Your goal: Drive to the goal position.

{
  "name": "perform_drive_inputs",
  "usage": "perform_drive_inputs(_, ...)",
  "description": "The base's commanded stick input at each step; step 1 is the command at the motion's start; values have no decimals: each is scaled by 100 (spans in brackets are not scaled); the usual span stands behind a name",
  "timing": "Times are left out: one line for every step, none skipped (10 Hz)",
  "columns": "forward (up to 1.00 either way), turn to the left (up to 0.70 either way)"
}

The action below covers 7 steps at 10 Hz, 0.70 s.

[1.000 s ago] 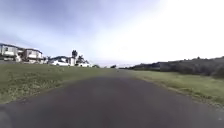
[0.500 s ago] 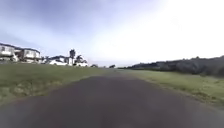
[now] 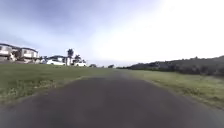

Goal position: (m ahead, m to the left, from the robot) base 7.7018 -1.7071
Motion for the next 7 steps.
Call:
perform_drive_inputs(100,0)
perform_drive_inputs(100,0)
perform_drive_inputs(100,0)
perform_drive_inputs(100,0)
perform_drive_inputs(100,0)
perform_drive_inputs(100,0)
perform_drive_inputs(100,0)
